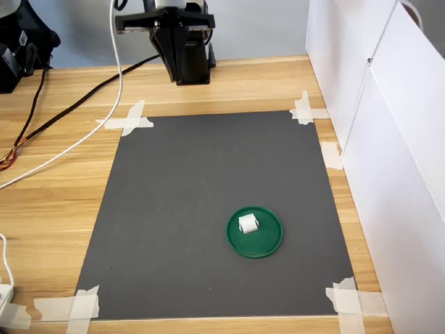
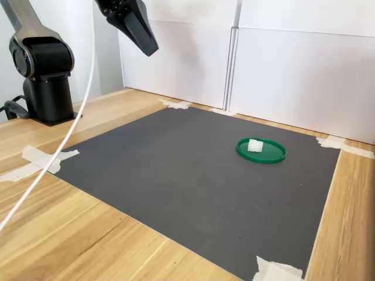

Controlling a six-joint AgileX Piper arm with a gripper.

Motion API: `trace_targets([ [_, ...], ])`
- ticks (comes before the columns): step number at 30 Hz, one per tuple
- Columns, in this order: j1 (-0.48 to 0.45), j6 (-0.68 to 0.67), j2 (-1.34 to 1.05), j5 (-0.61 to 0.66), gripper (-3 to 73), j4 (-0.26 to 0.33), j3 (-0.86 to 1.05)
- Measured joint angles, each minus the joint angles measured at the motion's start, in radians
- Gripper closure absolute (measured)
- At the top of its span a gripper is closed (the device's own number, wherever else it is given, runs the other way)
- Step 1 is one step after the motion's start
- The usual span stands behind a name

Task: Grasp a white terminal and put it in the green lid.

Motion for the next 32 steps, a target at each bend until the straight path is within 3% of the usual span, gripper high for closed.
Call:
trace_targets([
  [5,-0.001,0.212,-0.213,-0.005,71.5,-0.045,0.14],
  [8,-0.001,0.26,-0.31,-0.006,71.5,-0.07,0.229],
  [16,-0.001,0.249,-0.528,-0.011,71.5,-0.095,0.361],
  [25,-0.001,0.246,-0.691,-0.029,71.6,-0.17,0.396],
  [32,-0.001,0.243,-0.728,-0.035,71.6,-0.176,0.516],
])
